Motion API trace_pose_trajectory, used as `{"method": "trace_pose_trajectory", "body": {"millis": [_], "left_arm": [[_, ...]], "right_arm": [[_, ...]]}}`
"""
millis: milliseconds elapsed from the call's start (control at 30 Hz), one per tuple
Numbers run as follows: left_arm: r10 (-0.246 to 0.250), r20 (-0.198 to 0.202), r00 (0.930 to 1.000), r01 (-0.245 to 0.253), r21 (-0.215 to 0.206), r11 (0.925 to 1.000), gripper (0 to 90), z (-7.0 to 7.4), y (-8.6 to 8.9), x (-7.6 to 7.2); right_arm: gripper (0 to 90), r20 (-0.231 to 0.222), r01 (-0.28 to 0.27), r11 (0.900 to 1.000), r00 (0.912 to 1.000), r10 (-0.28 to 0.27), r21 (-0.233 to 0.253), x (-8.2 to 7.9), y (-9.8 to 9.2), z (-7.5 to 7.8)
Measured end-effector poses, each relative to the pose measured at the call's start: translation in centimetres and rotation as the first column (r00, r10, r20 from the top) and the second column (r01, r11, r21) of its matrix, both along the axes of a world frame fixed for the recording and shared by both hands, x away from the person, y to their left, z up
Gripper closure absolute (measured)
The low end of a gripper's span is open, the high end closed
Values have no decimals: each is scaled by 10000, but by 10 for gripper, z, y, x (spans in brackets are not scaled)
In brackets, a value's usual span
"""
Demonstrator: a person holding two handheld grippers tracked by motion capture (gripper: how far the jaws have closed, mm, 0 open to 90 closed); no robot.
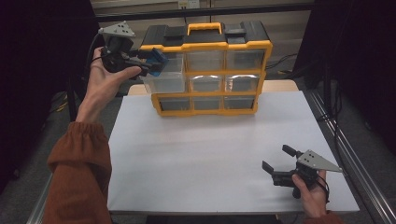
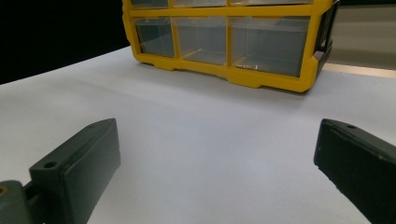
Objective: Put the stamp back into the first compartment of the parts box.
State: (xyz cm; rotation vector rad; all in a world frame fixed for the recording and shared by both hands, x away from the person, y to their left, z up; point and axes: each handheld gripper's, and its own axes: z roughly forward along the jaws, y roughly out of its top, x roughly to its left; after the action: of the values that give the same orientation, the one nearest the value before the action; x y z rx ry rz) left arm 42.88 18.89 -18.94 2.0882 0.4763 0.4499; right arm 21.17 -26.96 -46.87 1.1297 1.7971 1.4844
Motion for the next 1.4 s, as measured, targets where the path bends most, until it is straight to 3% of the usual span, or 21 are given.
{"method": "trace_pose_trajectory", "body": {"millis": [100, 167, 333, 367, 433, 533, 667, 733, 800, 867, 900, 1100, 1167, 1333, 1367, 1400], "left_arm": [[78, 28, 10000, -78, 165, 9998, 413, 3, -2, 3], [36, 118, 9999, -36, 23, 10000, 413, 6, -1, 5], [126, 84, 9999, -132, 711, 9974, 413, 11, -3, 12], [136, 77, 9999, -141, 649, 9978, 413, 12, -4, 14], [155, -21, 9999, -153, 608, 9980, 413, 12, -5, 17], [272, -214, 9994, -247, 1089, 9938, 413, 12, -7, 25], [671, -193, 9976, -643, 1230, 9903, 413, 12, -6, 35], [633, -408, 9972, -584, 1117, 9920, 413, 10, -8, 37], [550, -482, 9973, -480, 1363, 9895, 413, 7, -9, 41], [616, -666, 9959, -531, 1237, 9909, 414, 3, -11, 43], [520, -680, 9963, -422, 1384, 9895, 413, 3, -10, 45], [444, -957, 9944, -302, 1444, 9891, 413, 0, -15, 42], [290, -1064, 9939, -111, 1651, 9862, 413, 0, -16, 42], [442, -1329, 9901, -219, 1646, 9861, 413, -5, -20, 42], [289, -1298, 9911, -28, 1973, 9803, 413, -5, -20, 43], [404, -1347, 9901, -145, 1883, 9820, 412, -6, -22, 42]], "right_arm": [[4, 2, 19, 10000, 10000, -19, 25, 0, 0, 0], [4, 9, 36, 10000, 10000, -36, 33, 0, -1, 0], [4, 32, 22, 10000, 10000, -22, 9, 0, 0, 0], [3, 26, 29, 10000, 10000, -29, 13, 0, 0, 0], [3, 16, 47, 10000, 10000, -47, 25, 0, 0, 0], [4, 10, 15, 10000, 10000, -15, -29, 0, 0, 0], [4, -40, -27, 10000, 10000, 27, 6, 0, 0, 0], [4, -40, -13, 10000, 10000, 13, 24, 0, -1, 0], [3, -53, -30, 10000, 10000, 30, 16, 0, -1, 0], [3, -34, -42, 10000, 10000, 42, -54, 0, 0, -1], [3, -63, -43, 10000, 10000, 42, -82, 0, 0, -1], [3, -32, -60, 10000, 10000, 60, -61, 0, -1, -1], [3, -29, -44, 10000, 10000, 44, -58, 0, 0, -1], [3, -62, -64, 9999, 10000, 63, -91, 0, 0, -1], [3, -64, -71, 9999, 10000, 70, -82, 0, 0, -1], [3, -38, -79, 9999, 10000, 78, -82, 0, 0, -1]]}}
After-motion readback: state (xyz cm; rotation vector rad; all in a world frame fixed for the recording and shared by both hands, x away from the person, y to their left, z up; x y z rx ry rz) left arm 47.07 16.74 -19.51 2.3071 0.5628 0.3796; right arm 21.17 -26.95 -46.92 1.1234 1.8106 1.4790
